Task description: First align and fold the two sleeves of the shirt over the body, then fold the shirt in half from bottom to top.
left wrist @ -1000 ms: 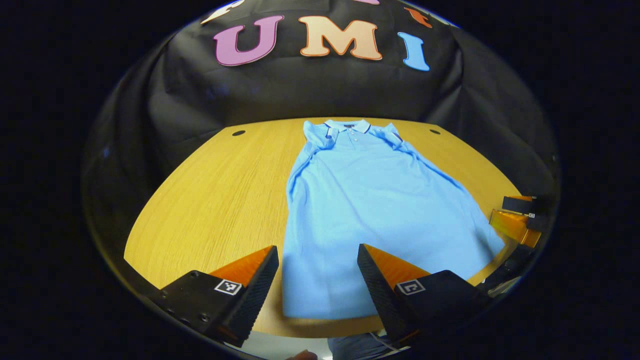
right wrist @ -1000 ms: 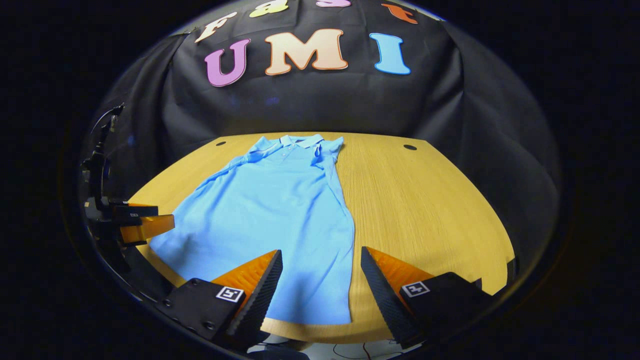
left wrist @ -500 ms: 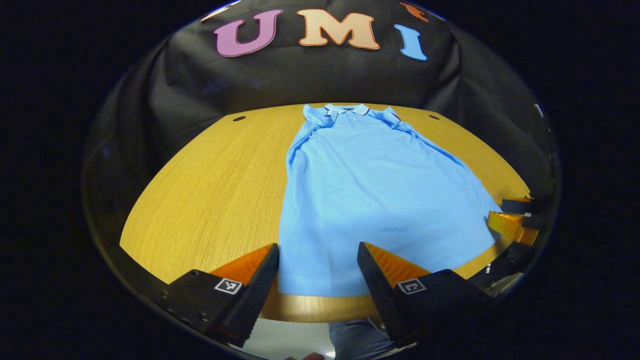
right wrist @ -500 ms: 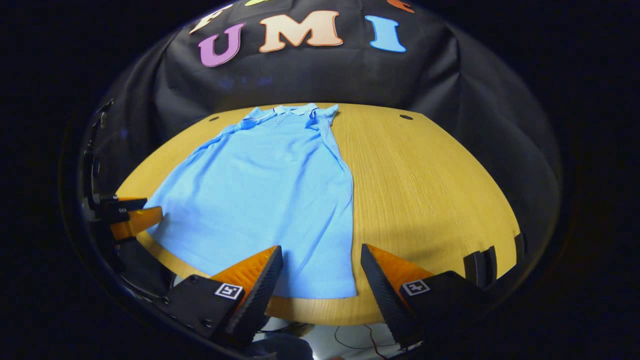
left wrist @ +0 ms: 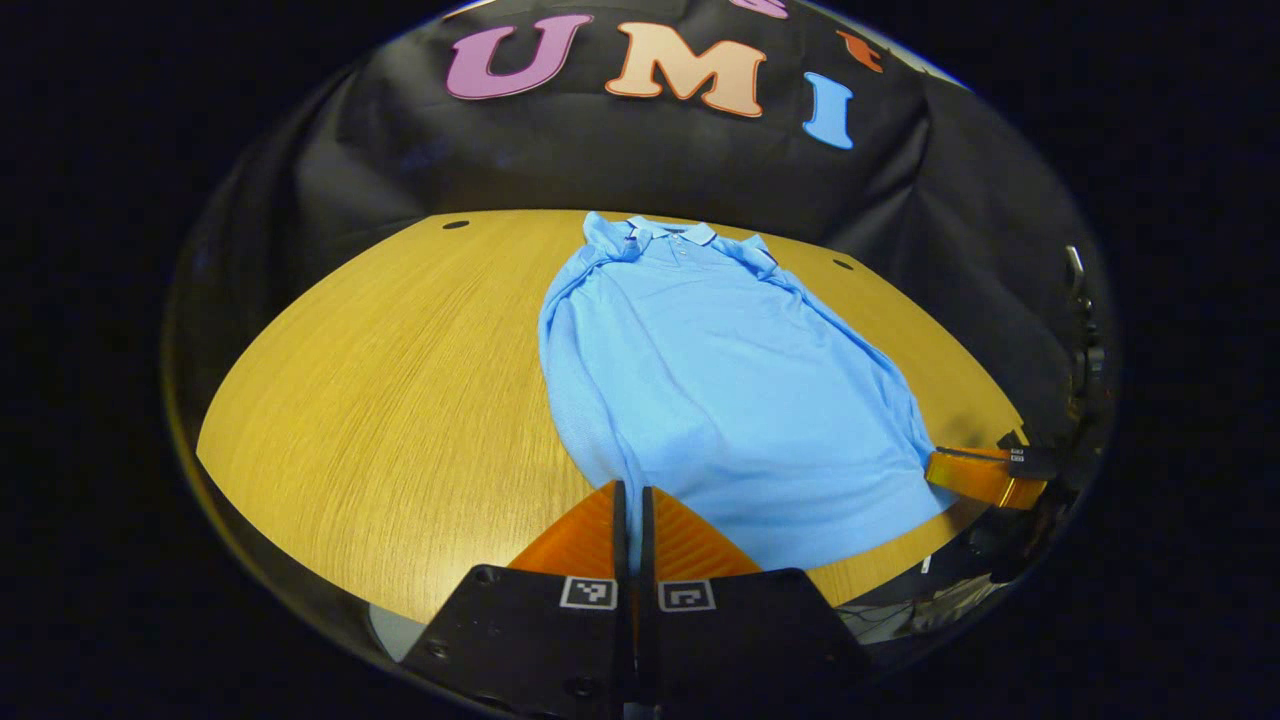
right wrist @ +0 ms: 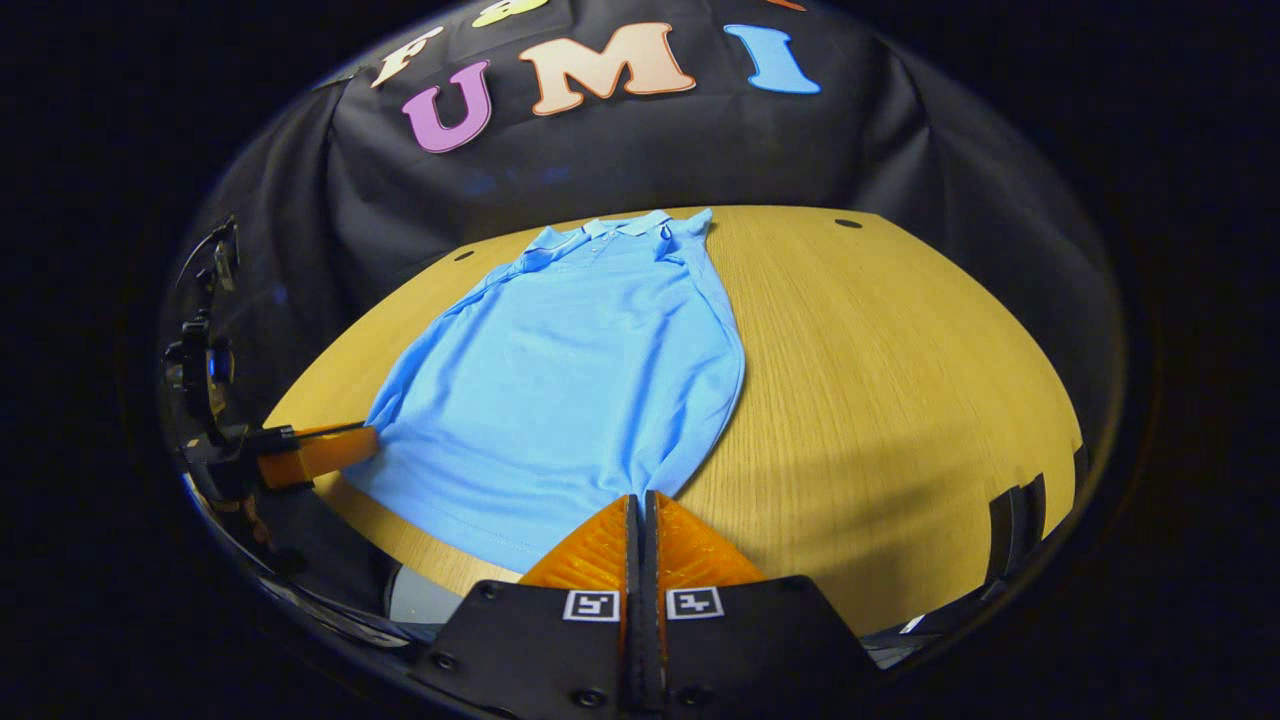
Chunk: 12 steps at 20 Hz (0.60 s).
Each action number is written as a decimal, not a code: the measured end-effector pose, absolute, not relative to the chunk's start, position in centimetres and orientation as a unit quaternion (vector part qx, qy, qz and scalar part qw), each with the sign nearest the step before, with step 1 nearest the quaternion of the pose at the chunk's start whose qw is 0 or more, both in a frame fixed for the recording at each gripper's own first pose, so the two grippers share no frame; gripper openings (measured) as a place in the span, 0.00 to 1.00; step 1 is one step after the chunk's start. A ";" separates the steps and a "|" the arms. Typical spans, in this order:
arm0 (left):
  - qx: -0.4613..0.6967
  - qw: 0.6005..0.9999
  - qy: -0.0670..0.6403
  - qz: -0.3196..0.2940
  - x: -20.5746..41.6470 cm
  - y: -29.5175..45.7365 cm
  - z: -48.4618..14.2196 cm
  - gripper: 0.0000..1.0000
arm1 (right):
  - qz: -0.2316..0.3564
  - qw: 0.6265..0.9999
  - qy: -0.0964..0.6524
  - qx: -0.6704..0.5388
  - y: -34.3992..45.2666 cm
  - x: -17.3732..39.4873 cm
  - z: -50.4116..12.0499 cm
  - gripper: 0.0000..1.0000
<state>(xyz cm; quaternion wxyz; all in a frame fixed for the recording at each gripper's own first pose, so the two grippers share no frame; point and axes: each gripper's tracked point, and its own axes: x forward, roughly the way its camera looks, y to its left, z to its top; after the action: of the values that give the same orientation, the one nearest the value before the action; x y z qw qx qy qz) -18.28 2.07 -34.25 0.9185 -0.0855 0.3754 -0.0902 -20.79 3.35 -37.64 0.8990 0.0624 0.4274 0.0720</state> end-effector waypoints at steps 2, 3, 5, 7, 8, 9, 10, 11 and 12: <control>-0.085 0.910 0.395 -0.090 -18.4 2.1 -34.2 0.00 | 0.073 0.897 0.432 0.060 3.4 -20.6 -37.5 0.03; -0.075 0.908 0.402 -0.091 -18.3 2.1 -34.3 0.00 | 0.076 0.896 0.435 0.058 3.4 -20.7 -37.2 0.02; -0.065 0.905 0.410 -0.094 -18.0 2.0 -33.8 0.00 | 0.086 0.901 0.420 0.072 4.2 -19.6 -35.8 0.03; -0.077 0.905 0.405 -0.104 -17.2 1.4 -32.6 0.00 | 0.093 0.906 0.404 0.085 4.6 -18.2 -34.0 0.03; -0.080 0.906 0.401 -0.109 -16.7 1.2 -31.9 0.00 | 0.095 0.908 0.398 0.092 4.8 -17.6 -33.1 0.03; -0.082 0.905 0.401 -0.114 -16.2 1.2 -31.4 0.00 | 0.096 0.911 0.389 0.097 4.7 -16.9 -31.9 0.02; -0.082 0.906 0.399 -0.115 -15.6 1.3 -30.9 0.00 | 0.097 0.914 0.380 0.100 4.8 -16.2 -30.9 0.02; -0.082 0.907 0.395 -0.118 -14.9 1.4 -30.2 0.00 | 0.098 0.917 0.372 0.105 5.0 -15.0 -30.1 0.02; -0.081 0.911 0.386 -0.121 -13.8 1.4 -29.3 0.00 | 0.097 0.920 0.365 0.107 5.3 -13.9 -29.9 0.03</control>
<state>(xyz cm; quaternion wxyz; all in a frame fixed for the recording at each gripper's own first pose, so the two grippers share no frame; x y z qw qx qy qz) -13.81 1.39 -29.33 0.9108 -0.0806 0.3862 -0.1215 -13.90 5.30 -29.88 0.9199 0.1068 0.3647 0.0969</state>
